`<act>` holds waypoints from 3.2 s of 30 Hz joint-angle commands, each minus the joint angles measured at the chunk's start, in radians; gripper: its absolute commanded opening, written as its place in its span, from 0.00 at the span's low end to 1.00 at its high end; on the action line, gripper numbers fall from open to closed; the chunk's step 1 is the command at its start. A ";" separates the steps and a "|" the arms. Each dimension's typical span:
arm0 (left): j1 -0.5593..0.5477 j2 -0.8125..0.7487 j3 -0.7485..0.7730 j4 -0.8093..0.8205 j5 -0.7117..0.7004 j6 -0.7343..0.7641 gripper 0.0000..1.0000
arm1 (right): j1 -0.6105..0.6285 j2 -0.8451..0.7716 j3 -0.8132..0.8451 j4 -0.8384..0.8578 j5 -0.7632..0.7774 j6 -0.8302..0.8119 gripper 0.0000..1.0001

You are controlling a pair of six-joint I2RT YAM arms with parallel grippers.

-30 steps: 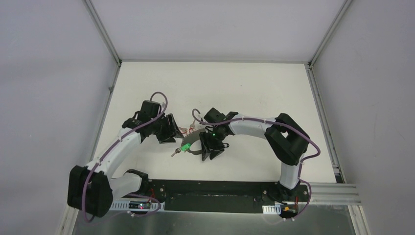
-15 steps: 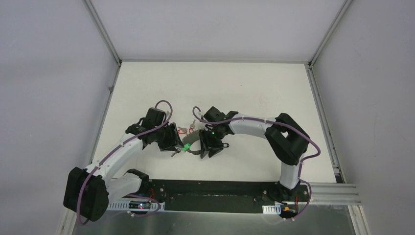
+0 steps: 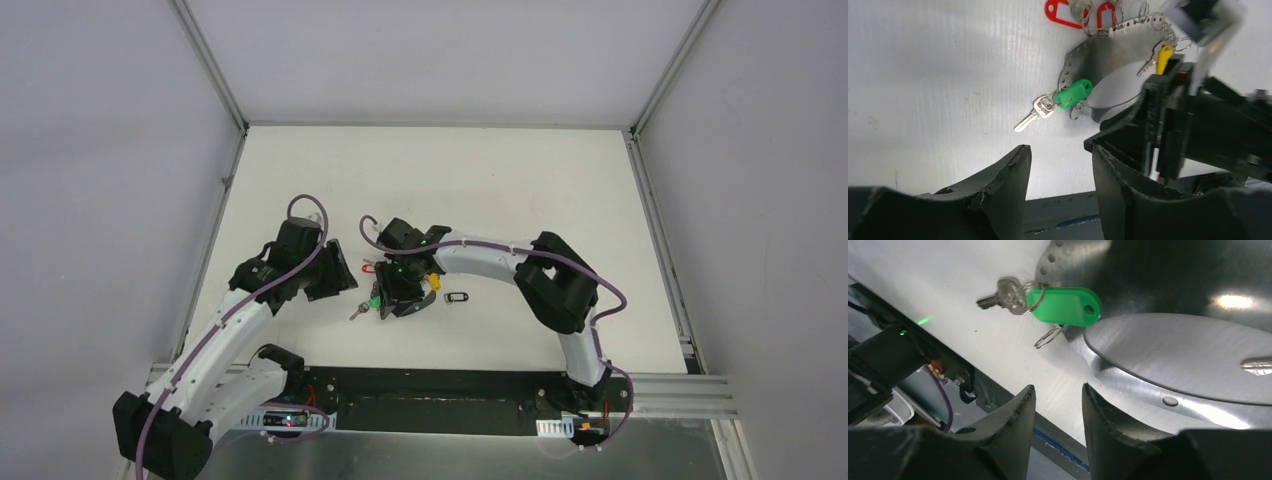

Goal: Put the keys on the keyring

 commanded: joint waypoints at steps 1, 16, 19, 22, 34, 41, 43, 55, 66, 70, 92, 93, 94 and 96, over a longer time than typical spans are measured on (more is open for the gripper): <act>-0.005 -0.102 0.045 -0.057 -0.094 -0.009 0.50 | 0.018 0.032 0.033 -0.017 0.075 0.068 0.41; -0.005 -0.071 0.069 -0.092 -0.061 -0.004 0.51 | 0.044 0.077 0.150 -0.057 0.113 0.047 0.48; -0.005 -0.071 0.069 -0.093 -0.063 -0.004 0.51 | 0.048 0.096 0.196 -0.099 0.156 0.035 0.48; -0.005 -0.075 0.067 -0.094 -0.062 -0.005 0.51 | 0.052 0.122 0.247 -0.151 0.201 0.022 0.47; -0.005 -0.082 0.077 -0.108 -0.056 -0.008 0.51 | 0.077 0.208 0.339 -0.244 0.310 0.001 0.42; -0.005 -0.089 0.072 -0.111 -0.054 -0.011 0.51 | 0.083 0.190 0.324 -0.210 0.302 0.005 0.18; -0.005 -0.091 0.072 -0.112 -0.055 -0.011 0.51 | 0.082 0.180 0.318 -0.201 0.295 0.005 0.11; -0.005 -0.110 0.079 -0.130 -0.071 0.005 0.51 | 0.082 0.061 0.256 -0.157 0.235 -0.066 0.00; -0.005 -0.163 0.088 -0.136 -0.091 0.041 0.52 | 0.082 -0.082 0.219 -0.129 0.163 -0.168 0.00; -0.005 -0.186 0.101 -0.135 -0.085 0.069 0.52 | 0.082 -0.142 0.213 -0.144 0.164 -0.205 0.00; -0.005 -0.374 0.051 0.274 0.270 0.386 0.55 | 0.079 -0.738 -0.184 0.240 0.293 -0.629 0.00; -0.005 -0.387 0.034 0.318 0.304 0.391 0.55 | 0.077 -0.761 -0.208 0.272 0.287 -0.635 0.00; -0.005 -0.400 0.015 0.368 0.344 0.395 0.55 | 0.072 -0.778 -0.228 0.294 0.274 -0.640 0.00; -0.005 -0.424 -0.024 0.474 0.441 0.406 0.55 | 0.065 -0.804 -0.253 0.329 0.264 -0.643 0.00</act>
